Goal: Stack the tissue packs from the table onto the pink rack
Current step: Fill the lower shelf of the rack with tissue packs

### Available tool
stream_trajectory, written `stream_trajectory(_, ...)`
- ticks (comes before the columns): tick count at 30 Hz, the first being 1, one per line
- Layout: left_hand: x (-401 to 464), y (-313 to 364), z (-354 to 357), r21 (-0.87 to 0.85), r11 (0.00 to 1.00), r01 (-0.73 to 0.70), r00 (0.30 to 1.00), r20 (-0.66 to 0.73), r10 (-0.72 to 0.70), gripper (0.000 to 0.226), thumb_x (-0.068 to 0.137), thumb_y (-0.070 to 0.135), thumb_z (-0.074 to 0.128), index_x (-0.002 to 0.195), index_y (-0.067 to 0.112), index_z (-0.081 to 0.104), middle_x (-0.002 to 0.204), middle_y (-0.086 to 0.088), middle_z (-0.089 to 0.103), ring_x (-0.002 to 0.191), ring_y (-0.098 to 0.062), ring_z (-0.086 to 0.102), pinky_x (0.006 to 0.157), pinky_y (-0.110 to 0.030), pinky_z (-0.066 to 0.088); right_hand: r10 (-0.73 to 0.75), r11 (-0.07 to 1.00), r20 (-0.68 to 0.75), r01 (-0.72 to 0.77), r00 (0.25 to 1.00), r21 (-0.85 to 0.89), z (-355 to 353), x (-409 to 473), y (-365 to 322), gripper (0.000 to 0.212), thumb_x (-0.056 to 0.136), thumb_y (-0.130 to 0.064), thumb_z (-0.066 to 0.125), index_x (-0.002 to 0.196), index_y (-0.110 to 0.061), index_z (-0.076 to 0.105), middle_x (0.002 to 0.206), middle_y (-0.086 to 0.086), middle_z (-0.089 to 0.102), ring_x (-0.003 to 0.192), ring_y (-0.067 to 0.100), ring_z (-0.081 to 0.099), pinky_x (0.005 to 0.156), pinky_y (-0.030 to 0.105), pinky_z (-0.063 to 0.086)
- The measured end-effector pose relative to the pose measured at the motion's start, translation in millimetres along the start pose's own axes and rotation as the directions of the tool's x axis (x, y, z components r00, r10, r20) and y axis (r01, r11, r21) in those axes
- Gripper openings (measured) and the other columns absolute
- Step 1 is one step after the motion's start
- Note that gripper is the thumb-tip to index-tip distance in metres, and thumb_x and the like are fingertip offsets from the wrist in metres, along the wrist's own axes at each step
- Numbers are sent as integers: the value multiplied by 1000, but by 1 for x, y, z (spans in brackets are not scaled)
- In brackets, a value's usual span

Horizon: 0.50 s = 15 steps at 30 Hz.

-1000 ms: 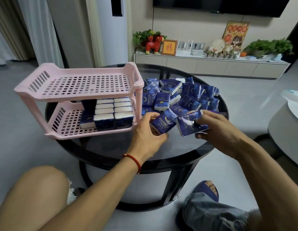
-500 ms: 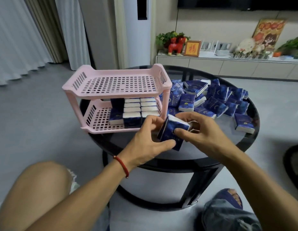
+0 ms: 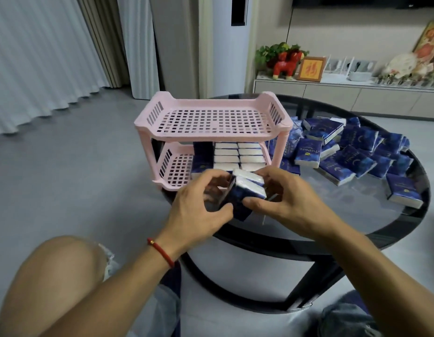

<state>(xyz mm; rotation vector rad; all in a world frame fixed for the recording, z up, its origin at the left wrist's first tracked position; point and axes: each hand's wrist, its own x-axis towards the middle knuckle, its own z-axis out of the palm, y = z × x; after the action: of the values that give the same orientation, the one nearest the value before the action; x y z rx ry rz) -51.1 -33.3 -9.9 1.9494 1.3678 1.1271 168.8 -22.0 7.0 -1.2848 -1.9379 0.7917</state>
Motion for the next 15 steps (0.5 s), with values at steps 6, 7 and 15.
stream_trajectory(6, 38, -31, -25, 276, 957, 90, 991, -124, -57, 38, 88, -2, 63, 121, 17, 69, 120, 3, 68, 112, -10, 62, 101, -18, 47, -3, 1000, -14, 3, 1000, 28, 10, 13, -12, 40, 76, -48, 81, 109, -32, 65, 95, -5, 75, 82, 17, 72, 77, 44, 61)
stream_trajectory(7, 49, -38, -24, 365, 926, 95, 994, -84, -69, 42, 89, -1, 63, 128, 16, 66, 129, -1, 65, 121, -15, 59, 108, -21, 41, -5, 1000, -9, 5, 1000, 27, 12, 14, -12, 40, 76, -48, 81, 109, -32, 65, 95, -5, 75, 82, 16, 72, 77, 44, 61)
stream_trajectory(15, 109, -73, -16, 448, 877, 172, 953, 150, -264, 58, 89, 11, 74, 141, 26, 53, 142, -3, 58, 130, -25, 56, 101, -24, 42, 0, 1000, 17, 0, 1000, 18, 22, 23, -9, 33, 81, -35, 85, 107, -29, 66, 91, -9, 75, 76, 11, 71, 72, 36, 62)
